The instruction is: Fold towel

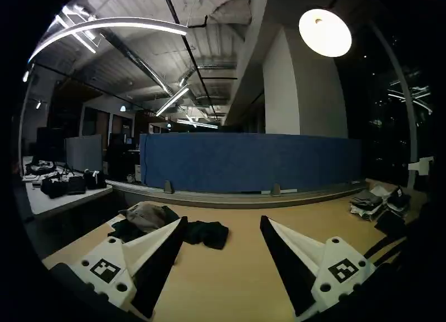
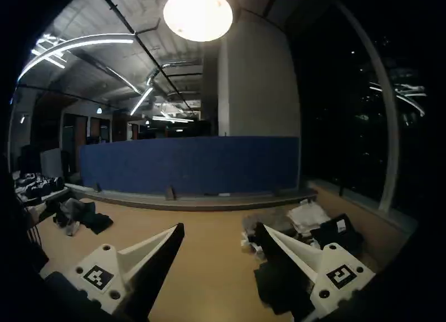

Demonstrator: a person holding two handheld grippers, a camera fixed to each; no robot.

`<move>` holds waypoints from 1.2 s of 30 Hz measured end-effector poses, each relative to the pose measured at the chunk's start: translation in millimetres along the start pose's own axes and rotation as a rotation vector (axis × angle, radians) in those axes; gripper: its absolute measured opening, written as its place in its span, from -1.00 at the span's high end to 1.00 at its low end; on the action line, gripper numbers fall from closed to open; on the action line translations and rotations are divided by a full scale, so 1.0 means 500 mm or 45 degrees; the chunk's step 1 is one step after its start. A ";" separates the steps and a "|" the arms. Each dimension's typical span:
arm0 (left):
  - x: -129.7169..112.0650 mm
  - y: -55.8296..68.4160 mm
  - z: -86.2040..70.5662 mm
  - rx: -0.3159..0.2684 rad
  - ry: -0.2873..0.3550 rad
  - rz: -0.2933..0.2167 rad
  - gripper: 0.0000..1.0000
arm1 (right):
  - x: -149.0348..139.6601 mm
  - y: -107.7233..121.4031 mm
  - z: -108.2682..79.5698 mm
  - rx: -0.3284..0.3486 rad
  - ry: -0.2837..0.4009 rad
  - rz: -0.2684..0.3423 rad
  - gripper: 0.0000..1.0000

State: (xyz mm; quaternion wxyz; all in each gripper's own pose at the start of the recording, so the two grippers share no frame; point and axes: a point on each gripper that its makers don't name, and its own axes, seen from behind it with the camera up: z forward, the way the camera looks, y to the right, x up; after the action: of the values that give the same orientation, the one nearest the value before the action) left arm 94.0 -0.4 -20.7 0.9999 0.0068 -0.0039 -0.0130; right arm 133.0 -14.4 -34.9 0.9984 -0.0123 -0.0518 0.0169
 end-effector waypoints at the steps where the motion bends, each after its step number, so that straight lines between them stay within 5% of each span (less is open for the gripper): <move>1: -0.007 -0.003 0.001 0.003 0.002 0.000 -0.92 | 0.001 0.005 0.003 -0.010 -0.002 0.015 -1.00; 6: -0.046 -0.012 0.006 0.010 0.015 0.003 -0.92 | 0.012 0.020 0.015 -0.040 0.012 0.048 -1.00; 17: -0.129 -0.022 0.022 0.014 0.048 -0.034 -0.93 | -0.013 -0.032 0.035 0.003 0.010 -0.011 -1.00; 36: -0.177 -0.029 0.048 0.024 0.032 0.008 -0.92 | -0.031 -0.070 0.073 0.047 0.015 -0.044 -1.00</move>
State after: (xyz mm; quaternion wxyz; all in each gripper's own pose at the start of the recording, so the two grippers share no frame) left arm 4.9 -12.8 2.5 0.9998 0.0162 0.0085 -0.0097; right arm 114.7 -49.1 0.8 0.9989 0.0069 -0.0457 0.0003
